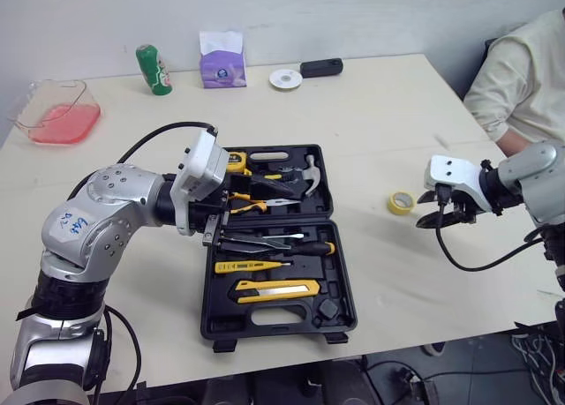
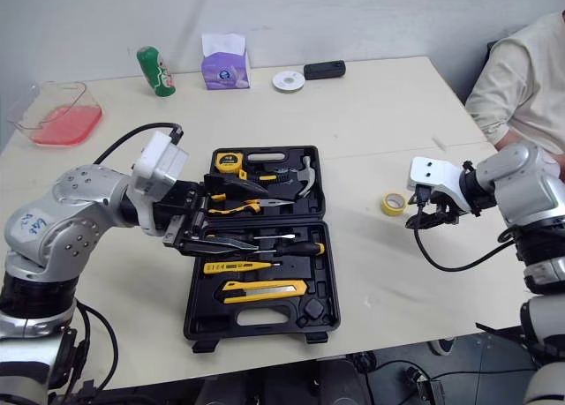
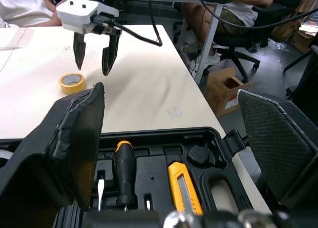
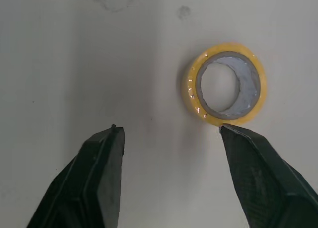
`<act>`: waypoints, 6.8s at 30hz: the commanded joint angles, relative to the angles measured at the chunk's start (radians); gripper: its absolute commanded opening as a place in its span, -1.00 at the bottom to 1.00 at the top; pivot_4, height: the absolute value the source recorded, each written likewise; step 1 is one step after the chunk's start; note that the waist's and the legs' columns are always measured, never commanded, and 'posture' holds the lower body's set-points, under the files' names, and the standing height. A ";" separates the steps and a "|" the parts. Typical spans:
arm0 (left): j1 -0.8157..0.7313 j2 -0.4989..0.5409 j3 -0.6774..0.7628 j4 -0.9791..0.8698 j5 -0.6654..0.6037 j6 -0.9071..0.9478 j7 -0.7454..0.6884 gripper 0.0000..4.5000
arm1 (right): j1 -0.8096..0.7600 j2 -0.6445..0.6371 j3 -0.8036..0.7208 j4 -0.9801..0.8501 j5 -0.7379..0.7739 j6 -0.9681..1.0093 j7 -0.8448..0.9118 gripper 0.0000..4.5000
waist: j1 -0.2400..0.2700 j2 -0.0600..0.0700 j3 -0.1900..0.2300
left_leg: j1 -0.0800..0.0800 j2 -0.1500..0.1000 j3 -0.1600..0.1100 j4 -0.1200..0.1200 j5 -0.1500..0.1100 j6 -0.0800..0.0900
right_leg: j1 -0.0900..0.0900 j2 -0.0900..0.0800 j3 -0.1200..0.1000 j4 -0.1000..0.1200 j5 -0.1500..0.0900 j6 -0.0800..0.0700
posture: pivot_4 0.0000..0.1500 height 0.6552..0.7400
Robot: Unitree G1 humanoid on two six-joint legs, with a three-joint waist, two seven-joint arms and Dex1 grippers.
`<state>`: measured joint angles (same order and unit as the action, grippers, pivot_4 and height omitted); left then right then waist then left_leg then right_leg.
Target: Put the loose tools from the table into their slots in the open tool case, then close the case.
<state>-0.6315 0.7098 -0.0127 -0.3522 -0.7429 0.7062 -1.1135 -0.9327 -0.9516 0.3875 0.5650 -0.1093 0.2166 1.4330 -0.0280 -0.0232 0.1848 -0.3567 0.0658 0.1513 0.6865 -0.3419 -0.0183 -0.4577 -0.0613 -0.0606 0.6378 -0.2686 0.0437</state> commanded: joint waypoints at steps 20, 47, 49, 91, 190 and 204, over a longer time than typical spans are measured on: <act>-0.020 -0.022 -0.003 -0.042 0.007 -0.016 0.043 1.00 | -0.149 0.160 0.011 0.258 -0.135 -0.133 -0.027 -0.15 | -0.003 0.000 0.000 | 0.000 0.001 0.001 0.000 0.001 -0.002 | -0.004 0.000 0.002 0.006 -0.001 -0.003 | 1.00 0.63; 0.307 0.155 -0.117 -0.162 0.150 -0.162 -0.131 1.00 | 0.518 0.099 0.006 -1.109 0.288 0.262 -0.061 -0.99 | 0.003 -0.004 -0.001 | 0.002 0.000 -0.004 -0.002 0.002 -0.003 | -0.001 0.001 0.000 0.007 -0.003 -0.005 | 1.00 0.63; 0.311 0.157 -0.120 -0.157 0.161 -0.172 -0.131 1.00 | 0.531 0.094 0.026 -1.104 0.275 0.260 -0.067 -0.99 | 0.003 -0.004 -0.001 | 0.003 -0.001 -0.004 -0.001 0.002 -0.003 | 0.000 0.001 0.000 0.007 -0.003 -0.005 | 1.00 0.63; 0.221 0.103 -0.125 -0.130 0.141 -0.123 -0.131 1.00 | 0.791 0.217 -0.150 -0.909 0.458 0.033 -0.163 -0.97 | 0.004 -0.007 -0.001 | 0.004 0.000 -0.006 -0.002 0.001 -0.001 | 0.004 0.001 -0.002 0.004 -0.003 -0.005 | 1.00 0.63; 0.031 -0.099 0.246 0.291 0.212 0.747 0.674 0.59 | 0.043 0.511 -0.351 -0.458 0.488 1.133 -0.902 0.65 | -0.003 -0.007 -0.001 | -0.001 0.004 -0.002 -0.003 0.000 -0.006 | -0.007 -0.004 -0.001 0.008 -0.004 -0.007 | 1.00 0.63; 0.073 -0.217 0.274 0.208 0.193 0.779 0.741 -0.98 | 0.085 0.496 -0.301 -0.484 0.491 1.099 -0.888 -1.00 | 0.000 -0.007 -0.005 | 0.003 0.001 -0.003 -0.003 0.000 -0.006 | -0.003 -0.007 -0.001 0.008 -0.004 -0.007 | 1.00 0.63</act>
<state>-0.5831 0.5013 0.2924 -0.1312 -0.5429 1.4793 -0.3650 -0.8652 -0.4374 0.0706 0.0911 0.3871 1.3129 0.5452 -0.0279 -0.0298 0.1794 -0.3536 0.0673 0.1486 0.6831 -0.3415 -0.0242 -0.4604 -0.0682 -0.0617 0.6460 -0.2724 0.0369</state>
